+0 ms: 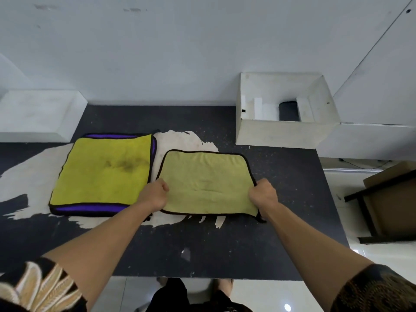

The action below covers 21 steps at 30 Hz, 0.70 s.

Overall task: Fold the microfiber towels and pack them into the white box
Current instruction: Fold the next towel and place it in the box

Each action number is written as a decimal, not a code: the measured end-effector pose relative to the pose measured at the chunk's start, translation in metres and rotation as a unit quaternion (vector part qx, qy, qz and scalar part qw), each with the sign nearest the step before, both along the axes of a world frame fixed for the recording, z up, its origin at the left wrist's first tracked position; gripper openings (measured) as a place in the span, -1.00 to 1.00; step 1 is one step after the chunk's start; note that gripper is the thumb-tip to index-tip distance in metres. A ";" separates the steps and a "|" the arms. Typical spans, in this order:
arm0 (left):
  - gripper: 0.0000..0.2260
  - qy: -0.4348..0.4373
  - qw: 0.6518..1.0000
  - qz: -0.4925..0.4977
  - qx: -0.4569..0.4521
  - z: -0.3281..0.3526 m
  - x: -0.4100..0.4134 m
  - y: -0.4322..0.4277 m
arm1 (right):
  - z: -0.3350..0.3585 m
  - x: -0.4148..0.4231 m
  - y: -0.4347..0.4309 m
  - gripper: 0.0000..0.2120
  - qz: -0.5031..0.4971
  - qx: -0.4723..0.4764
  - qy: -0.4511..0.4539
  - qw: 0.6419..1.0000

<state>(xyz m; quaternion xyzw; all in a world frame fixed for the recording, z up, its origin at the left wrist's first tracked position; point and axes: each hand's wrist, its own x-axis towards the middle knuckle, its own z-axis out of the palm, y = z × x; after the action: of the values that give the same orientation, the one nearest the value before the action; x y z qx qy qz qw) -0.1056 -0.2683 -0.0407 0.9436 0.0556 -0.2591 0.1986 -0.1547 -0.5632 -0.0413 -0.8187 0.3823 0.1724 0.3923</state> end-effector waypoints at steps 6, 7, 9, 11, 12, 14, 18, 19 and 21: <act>-0.51 0.073 0.997 0.021 0.014 -0.009 -0.023 0.009 | -0.003 -0.022 0.007 -0.59 0.084 -0.088 0.059 0.991; -0.48 0.069 0.997 0.025 0.018 -0.008 -0.025 0.008 | -0.004 -0.025 0.008 -0.59 0.096 -0.111 0.061 0.987; -0.44 0.062 0.997 0.023 0.043 -0.008 -0.028 0.005 | -0.003 -0.032 0.013 -0.60 0.111 -0.146 0.068 0.981; -0.31 0.063 0.994 0.044 0.079 -0.008 -0.030 0.002 | -0.004 -0.037 0.016 -0.61 0.120 -0.171 0.070 0.975; -0.23 0.067 0.992 0.058 0.094 -0.008 -0.032 0.000 | -0.004 -0.039 0.016 -0.61 0.118 -0.174 0.070 0.975; -0.18 0.067 0.988 0.075 0.114 -0.009 -0.037 -0.005 | -0.006 -0.042 0.018 -0.60 0.112 -0.170 0.066 0.977; -0.27 0.030 0.992 0.098 0.077 -0.016 -0.045 -0.008 | -0.009 -0.044 0.016 -0.65 0.117 -0.171 0.065 0.976; -0.29 0.027 0.992 0.097 0.073 -0.017 -0.046 -0.007 | -0.010 -0.044 0.015 -0.69 0.118 -0.172 0.057 0.976; -0.39 0.030 0.993 0.087 0.075 -0.017 -0.049 -0.003 | -0.012 -0.047 0.012 -0.74 0.130 -0.182 0.041 0.974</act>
<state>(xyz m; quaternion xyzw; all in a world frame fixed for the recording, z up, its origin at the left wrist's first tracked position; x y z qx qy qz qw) -0.1543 -0.2717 -0.0582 0.9392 0.1626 -0.2638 0.1478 -0.2013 -0.5509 -0.0531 -0.9111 0.3138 0.1827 0.1949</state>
